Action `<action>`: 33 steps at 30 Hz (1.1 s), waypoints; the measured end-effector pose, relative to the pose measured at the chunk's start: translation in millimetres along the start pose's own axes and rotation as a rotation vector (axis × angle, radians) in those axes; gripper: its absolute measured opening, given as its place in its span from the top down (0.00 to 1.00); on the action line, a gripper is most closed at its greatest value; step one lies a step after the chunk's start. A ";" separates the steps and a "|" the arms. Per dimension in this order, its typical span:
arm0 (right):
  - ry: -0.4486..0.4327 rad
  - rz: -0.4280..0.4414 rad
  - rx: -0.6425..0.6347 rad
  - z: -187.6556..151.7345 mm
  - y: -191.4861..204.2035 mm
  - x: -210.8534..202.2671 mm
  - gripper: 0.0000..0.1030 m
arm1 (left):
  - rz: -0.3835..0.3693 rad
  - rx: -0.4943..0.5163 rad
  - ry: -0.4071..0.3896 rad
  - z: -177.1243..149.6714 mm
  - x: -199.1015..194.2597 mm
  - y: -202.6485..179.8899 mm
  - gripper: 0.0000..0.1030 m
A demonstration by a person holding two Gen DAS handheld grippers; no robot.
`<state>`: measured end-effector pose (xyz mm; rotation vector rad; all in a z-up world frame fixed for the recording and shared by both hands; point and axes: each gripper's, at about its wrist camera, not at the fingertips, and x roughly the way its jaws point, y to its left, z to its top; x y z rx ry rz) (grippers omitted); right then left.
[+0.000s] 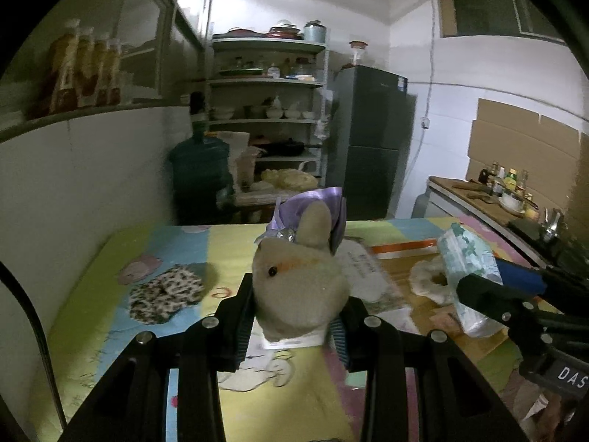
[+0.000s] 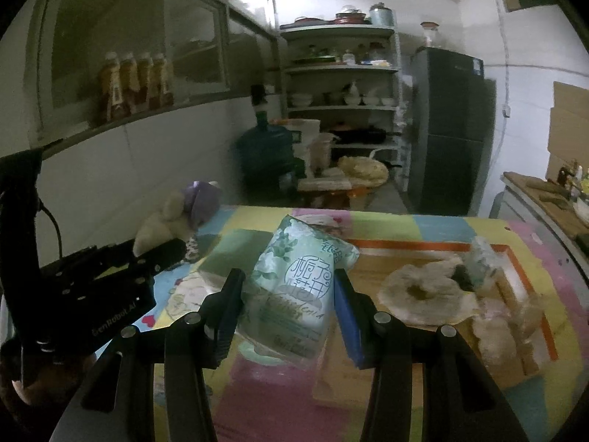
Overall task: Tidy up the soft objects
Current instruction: 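Carry the bunny and green bag over the cardboard box with both tools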
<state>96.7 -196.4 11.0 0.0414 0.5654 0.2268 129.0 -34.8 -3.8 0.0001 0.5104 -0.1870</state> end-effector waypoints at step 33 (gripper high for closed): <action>-0.007 -0.149 0.169 -27.2 -137.1 -30.3 0.52 | -0.167 0.123 0.084 -3.9 55.4 -146.7 0.64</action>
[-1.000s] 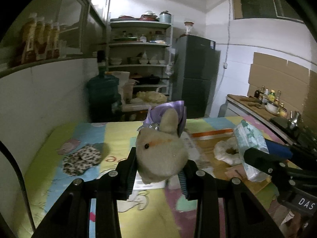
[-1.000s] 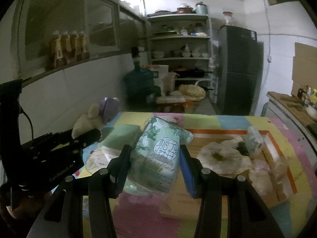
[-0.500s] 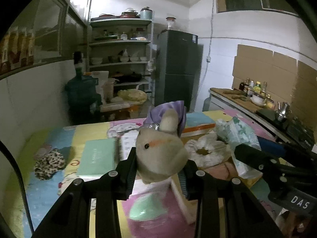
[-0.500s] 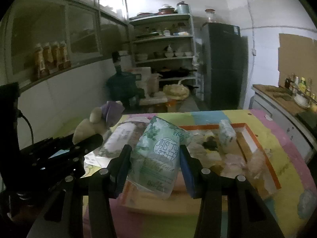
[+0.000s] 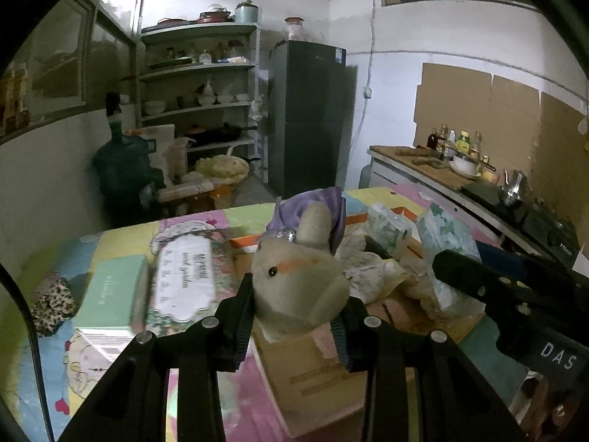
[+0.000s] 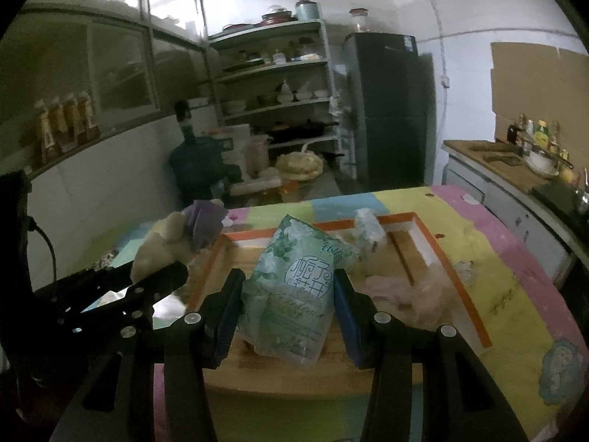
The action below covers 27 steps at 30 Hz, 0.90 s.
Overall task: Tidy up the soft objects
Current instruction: 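Carry the bunny and green bag over the cardboard box with both tools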
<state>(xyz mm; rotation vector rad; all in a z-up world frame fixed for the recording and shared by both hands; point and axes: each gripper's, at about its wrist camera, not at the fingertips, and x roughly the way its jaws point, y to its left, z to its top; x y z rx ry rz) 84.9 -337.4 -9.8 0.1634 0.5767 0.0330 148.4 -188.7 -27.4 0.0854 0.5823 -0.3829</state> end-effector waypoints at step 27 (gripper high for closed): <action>0.055 -0.023 0.053 0.9 -74.0 37.0 0.52 | -0.011 0.051 0.116 -0.6 70.9 -46.6 0.64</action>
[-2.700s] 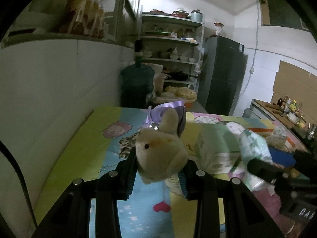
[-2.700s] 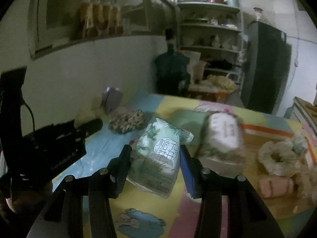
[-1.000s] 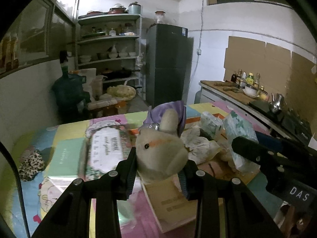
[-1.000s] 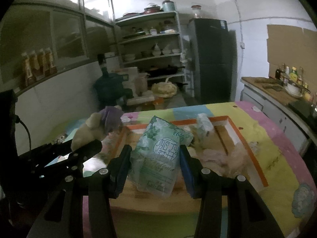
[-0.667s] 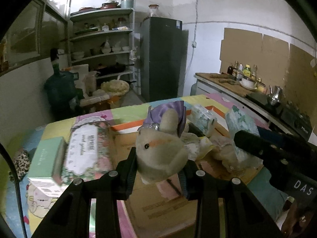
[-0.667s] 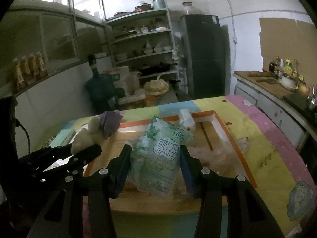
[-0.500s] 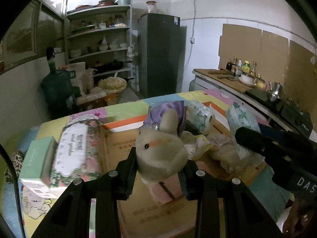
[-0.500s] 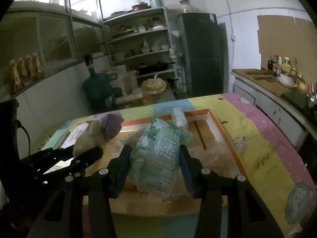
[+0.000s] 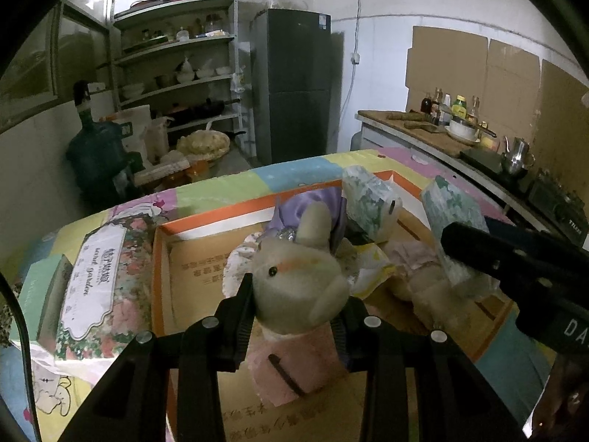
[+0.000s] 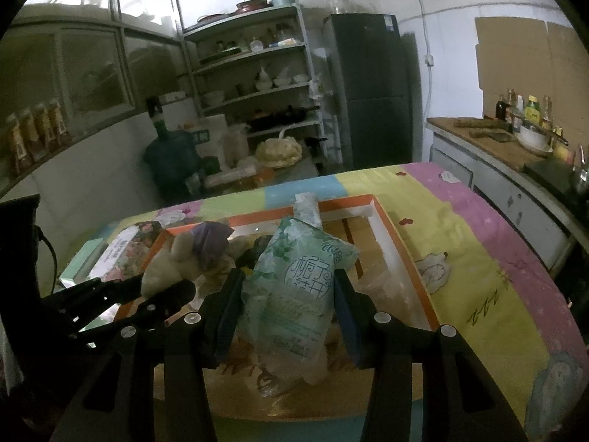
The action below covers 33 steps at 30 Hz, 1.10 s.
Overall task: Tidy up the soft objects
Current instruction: 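Carry the bunny and green bag over the cardboard box with both tools, then lower the bunny and bag into the box and open both tools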
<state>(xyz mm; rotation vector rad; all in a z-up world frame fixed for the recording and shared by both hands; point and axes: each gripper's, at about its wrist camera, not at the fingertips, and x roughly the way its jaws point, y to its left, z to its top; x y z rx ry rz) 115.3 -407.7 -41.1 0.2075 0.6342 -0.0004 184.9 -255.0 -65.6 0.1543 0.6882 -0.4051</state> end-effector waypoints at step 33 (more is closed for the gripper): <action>0.037 0.021 -0.007 2.2 -10.2 35.2 0.49 | -0.073 -0.037 0.086 -0.8 33.6 -2.4 0.55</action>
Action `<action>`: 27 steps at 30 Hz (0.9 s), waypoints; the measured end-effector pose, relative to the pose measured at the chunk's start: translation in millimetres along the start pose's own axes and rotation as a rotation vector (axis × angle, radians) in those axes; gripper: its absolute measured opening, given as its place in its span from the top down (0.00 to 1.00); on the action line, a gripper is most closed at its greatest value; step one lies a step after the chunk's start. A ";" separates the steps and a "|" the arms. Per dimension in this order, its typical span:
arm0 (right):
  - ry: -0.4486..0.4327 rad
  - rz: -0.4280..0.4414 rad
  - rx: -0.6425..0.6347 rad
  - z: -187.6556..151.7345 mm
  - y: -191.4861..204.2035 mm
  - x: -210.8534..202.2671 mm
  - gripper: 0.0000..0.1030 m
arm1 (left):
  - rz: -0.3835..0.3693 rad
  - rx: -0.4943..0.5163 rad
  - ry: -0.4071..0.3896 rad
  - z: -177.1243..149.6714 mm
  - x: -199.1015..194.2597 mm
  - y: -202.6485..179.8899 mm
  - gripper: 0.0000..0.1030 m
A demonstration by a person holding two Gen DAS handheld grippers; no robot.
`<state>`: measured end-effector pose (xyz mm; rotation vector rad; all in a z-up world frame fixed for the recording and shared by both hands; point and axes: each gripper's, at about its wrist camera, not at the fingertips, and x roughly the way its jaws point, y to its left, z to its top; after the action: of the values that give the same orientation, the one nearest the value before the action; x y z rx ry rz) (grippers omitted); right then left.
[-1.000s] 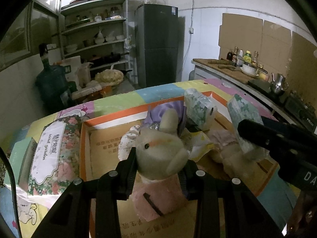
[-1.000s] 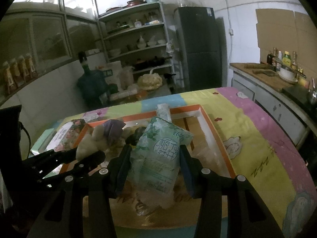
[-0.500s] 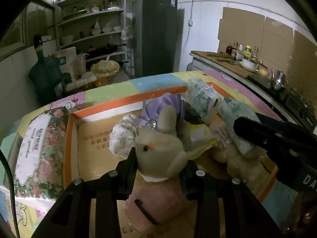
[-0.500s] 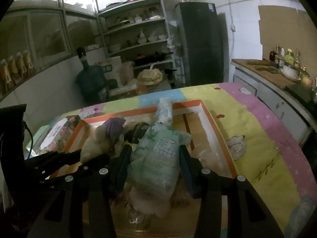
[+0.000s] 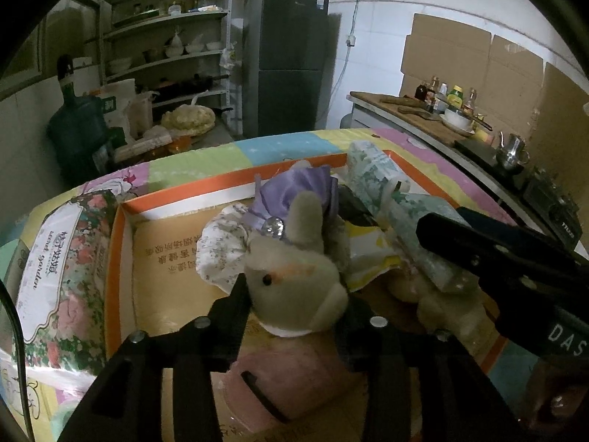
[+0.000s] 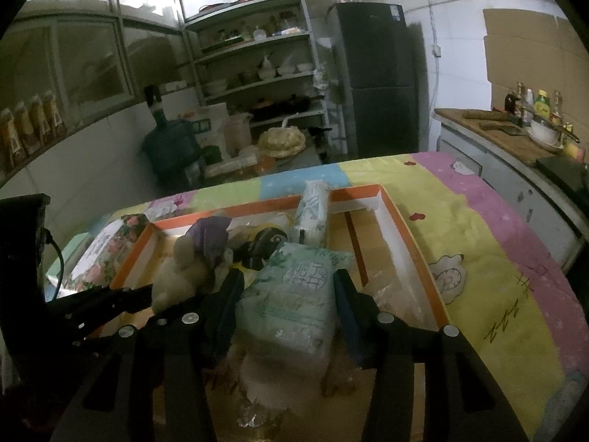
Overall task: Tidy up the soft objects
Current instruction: 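Lower the bunny and bag into the box and open both tools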
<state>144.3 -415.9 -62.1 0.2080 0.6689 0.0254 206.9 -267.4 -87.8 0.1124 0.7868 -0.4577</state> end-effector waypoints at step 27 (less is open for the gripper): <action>-0.062 0.009 0.034 3.4 0.2 -25.5 0.38 | -0.009 -0.012 -0.086 2.0 -36.0 -1.1 0.28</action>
<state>126.4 -418.7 -43.8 0.2436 0.6071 0.0157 185.6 -256.1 -60.9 0.0778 0.7062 -0.4629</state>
